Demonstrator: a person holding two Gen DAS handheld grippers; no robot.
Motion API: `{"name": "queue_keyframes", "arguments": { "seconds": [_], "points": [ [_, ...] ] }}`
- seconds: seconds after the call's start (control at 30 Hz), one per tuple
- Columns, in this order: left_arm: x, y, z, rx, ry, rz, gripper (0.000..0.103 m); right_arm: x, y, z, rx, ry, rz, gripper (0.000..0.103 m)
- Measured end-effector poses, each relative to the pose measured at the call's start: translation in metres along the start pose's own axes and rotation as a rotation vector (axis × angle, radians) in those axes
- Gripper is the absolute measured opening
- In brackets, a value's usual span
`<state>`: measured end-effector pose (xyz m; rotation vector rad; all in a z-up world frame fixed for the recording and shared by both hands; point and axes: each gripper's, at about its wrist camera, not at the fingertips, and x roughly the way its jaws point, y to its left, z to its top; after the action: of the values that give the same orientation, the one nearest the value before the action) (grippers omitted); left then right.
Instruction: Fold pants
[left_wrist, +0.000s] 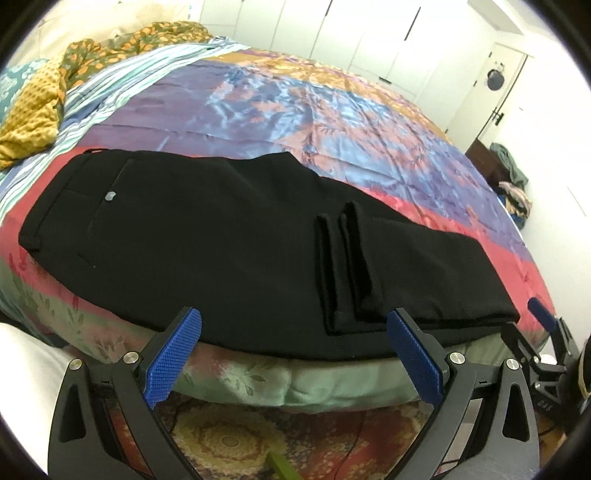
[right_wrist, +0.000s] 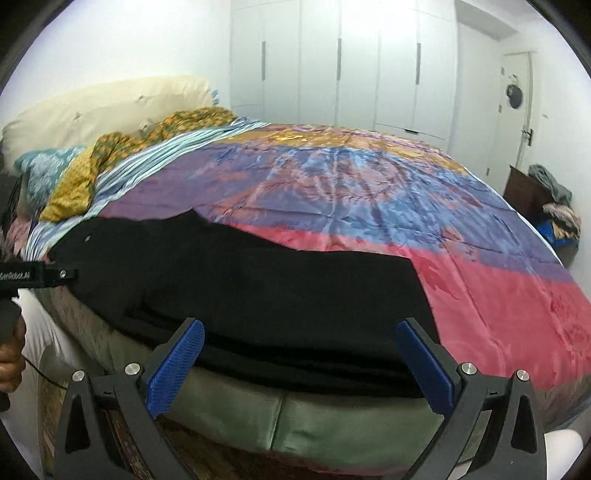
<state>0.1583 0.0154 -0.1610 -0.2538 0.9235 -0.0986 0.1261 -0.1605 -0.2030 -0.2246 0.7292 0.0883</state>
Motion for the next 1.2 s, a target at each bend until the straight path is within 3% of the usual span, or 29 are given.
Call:
{"name": "queue_keyframes", "arguments": {
  "seconds": [0.23, 0.5, 0.63, 1.2],
  "points": [
    [-0.004, 0.0, -0.003, 0.036, -0.033, 0.057, 0.101, -0.006, 0.001, 0.005, 0.004, 0.008, -0.034, 0.103],
    [0.0, 0.006, -0.005, 0.038, -0.037, 0.089, 0.101, -0.04, -0.033, 0.005, 0.024, -0.043, -0.184, 0.103],
    [-0.002, 0.005, -0.005, 0.042, -0.045, 0.095, 0.101, -0.023, -0.043, -0.002, 0.073, 0.026, -0.186, 0.103],
    [-0.004, -0.001, -0.006, 0.057, -0.053, 0.083, 0.101, -0.015, -0.035, -0.006, 0.05, 0.04, -0.156, 0.103]
  ]
}}
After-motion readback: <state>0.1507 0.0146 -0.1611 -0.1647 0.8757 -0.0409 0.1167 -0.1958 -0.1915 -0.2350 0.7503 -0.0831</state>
